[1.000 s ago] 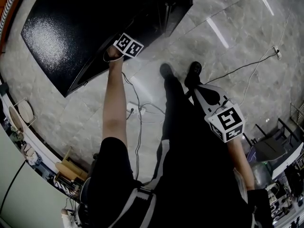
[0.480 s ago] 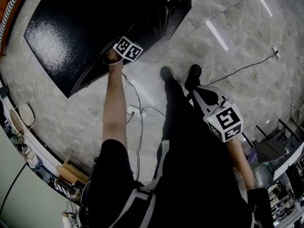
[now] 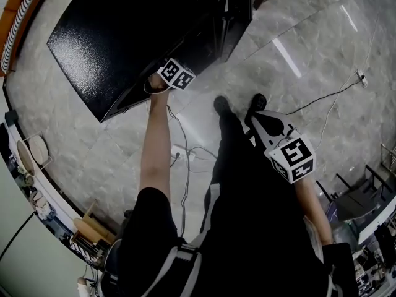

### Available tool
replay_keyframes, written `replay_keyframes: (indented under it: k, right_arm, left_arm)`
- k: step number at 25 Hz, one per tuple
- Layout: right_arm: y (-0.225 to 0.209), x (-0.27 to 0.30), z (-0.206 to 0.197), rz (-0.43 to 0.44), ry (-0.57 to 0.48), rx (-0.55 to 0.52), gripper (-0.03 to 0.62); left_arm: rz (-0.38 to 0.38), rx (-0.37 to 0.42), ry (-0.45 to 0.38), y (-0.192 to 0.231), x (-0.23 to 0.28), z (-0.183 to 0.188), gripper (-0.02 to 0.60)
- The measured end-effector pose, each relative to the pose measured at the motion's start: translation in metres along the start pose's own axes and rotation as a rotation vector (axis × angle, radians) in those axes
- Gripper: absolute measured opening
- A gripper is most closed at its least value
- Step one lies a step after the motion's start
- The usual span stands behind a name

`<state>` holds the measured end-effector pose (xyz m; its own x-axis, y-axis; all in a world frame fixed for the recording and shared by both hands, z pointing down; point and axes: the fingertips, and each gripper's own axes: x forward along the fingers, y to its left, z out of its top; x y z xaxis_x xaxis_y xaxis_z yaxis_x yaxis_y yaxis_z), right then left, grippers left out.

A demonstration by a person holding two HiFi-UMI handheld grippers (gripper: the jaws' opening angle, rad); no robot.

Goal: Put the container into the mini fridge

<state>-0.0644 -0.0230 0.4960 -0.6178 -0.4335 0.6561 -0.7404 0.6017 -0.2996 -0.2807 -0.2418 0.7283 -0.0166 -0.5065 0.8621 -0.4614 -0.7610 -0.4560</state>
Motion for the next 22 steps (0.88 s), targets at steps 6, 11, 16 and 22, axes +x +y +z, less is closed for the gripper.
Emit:
replay_keyframes:
  k: [6, 11, 16, 22]
  right_arm:
    - [0.005, 0.002, 0.019, 0.013, -0.042, -0.033, 0.018]
    - [0.007, 0.004, 0.042, 0.022, -0.096, -0.059, 0.018]
    - [0.006, 0.003, 0.059, 0.027, -0.129, -0.081, 0.018]
    - [0.004, 0.005, 0.081, 0.03, -0.172, -0.104, 0.018]
  left_arm:
    - [0.007, 0.022, -0.013, 0.0, -0.027, 0.005, 0.1]
    - [0.029, 0.012, -0.053, 0.002, -0.059, 0.016, 0.1]
    - [0.044, 0.016, -0.088, -0.004, -0.089, 0.028, 0.1]
    - [0.069, -0.004, -0.126, -0.006, -0.123, 0.034, 0.098]
